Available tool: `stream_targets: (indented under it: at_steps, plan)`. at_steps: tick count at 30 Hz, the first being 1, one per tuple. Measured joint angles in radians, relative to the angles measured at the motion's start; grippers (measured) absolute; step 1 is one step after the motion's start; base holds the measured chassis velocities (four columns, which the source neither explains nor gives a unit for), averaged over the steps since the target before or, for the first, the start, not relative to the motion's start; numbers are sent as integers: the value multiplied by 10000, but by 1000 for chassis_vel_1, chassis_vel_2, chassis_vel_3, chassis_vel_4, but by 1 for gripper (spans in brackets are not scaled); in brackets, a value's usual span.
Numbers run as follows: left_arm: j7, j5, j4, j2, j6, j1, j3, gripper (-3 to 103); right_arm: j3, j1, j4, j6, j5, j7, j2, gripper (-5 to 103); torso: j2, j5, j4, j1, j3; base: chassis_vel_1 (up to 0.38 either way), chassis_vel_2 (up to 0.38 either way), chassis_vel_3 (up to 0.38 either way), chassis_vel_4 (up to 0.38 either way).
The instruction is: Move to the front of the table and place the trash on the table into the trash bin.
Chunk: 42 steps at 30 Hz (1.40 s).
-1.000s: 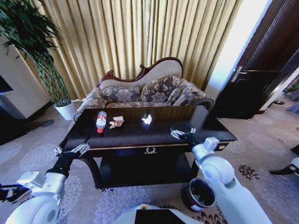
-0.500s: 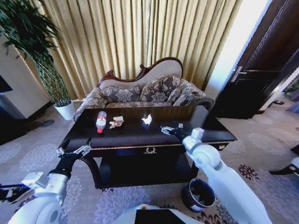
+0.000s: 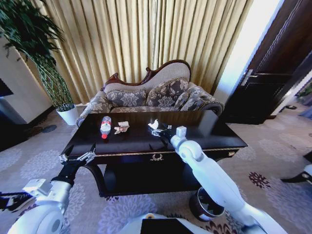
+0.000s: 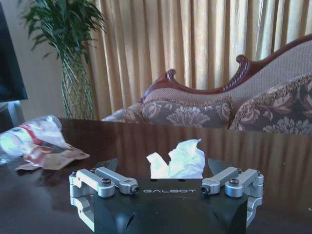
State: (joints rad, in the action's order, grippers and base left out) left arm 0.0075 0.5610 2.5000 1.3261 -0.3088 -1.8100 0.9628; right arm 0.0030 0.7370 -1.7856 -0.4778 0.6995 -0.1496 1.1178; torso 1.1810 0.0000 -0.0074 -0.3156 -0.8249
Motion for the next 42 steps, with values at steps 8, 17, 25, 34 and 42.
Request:
stream_targets:
  at_steps: [8,17,25,34,42]
  plan:
    - [4,163,-1,34,0,49,-4,100,-228,-682,906,-12,-147,-22,130,100,0,-1,-1,0,1,0,0,0,0]
    - [26,204,0,54,0,75,-25,100,-671,-1167,1271,-185,-26,-23,76,100,1,0,-1,-1,1,0,0,0,0]
    - [35,220,-1,86,13,80,14,100,-981,-1499,1439,-447,213,-245,33,100,1,-1,-1,0,1,0,0,0,0]
    - [46,316,-1,101,16,127,14,100,-1112,-1623,1626,-472,292,-445,119,71,1,0,0,0,1,0,0,0,0]
    - [55,423,-1,121,-63,234,-34,100,-1096,-1594,1637,-410,294,-446,111,44,1,0,-1,0,1,0,0,0,0]
